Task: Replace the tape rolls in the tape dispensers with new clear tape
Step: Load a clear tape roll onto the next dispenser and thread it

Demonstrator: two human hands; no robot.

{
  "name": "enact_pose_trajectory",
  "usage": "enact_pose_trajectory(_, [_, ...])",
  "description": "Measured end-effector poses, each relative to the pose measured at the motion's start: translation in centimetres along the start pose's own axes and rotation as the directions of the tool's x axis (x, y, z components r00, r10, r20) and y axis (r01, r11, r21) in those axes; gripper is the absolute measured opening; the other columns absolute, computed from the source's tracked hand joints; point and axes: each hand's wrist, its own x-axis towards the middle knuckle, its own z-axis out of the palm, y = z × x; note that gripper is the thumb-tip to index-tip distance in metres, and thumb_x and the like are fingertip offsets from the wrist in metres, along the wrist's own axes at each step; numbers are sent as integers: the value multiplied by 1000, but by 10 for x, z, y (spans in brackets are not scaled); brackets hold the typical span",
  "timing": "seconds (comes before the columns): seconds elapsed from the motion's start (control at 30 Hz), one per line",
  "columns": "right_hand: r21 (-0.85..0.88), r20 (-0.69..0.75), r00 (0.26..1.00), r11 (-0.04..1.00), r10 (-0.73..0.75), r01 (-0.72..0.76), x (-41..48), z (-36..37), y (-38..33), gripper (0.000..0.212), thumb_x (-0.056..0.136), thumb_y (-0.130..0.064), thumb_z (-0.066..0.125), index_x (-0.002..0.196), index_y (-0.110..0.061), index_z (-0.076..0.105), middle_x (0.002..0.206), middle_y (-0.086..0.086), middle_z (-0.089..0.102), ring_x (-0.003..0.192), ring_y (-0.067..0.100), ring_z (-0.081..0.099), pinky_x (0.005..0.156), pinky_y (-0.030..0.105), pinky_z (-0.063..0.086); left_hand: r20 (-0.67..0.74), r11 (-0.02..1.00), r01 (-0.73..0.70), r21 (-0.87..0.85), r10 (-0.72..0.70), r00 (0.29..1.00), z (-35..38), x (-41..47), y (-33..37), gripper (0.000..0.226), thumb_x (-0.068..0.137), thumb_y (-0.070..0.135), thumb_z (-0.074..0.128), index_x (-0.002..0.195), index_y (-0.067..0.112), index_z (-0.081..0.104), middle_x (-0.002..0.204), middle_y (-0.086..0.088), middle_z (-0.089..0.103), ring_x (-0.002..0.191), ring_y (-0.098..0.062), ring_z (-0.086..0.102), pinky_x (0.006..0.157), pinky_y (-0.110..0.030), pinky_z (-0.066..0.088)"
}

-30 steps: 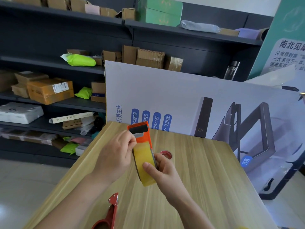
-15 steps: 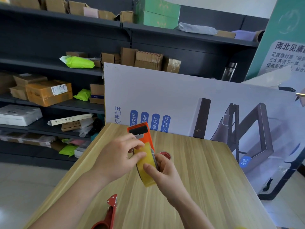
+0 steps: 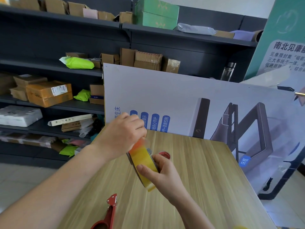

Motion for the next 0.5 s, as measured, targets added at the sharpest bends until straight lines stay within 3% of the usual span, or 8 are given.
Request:
enact_pose_trajectory(0.17, [-52,13,998,997,58,-57,-2,-1,-8,36,73,-32,73,83,-1,59,67,-2,51,61,9,50,57,24,42,74,994,-2,-105,10,997,-9,16,-9,10,78,17,64,69,21,65,68,6,59,68,-18,55,60,-36,47])
enact_pose_trajectory(0.33, [-114,23,996,990,86,-82,-6,1,-11,38,72,-32,73,89,-1,61,72,1,55,63,11,52,57,24,42,334,976,133,-174,-68,940,-13,27,-14,14,93,27,54,89,22,66,90,11,62,88,-9,48,88,-32,41])
enact_pose_trajectory(0.5, [-140,-63,991,982,120,-128,-4,0,-14,30,76,-28,72,78,-3,57,67,-1,49,59,11,48,55,25,40,322,982,136,-130,-88,943,-15,29,-10,15,94,29,51,90,25,65,91,12,59,86,-5,38,85,-26,36])
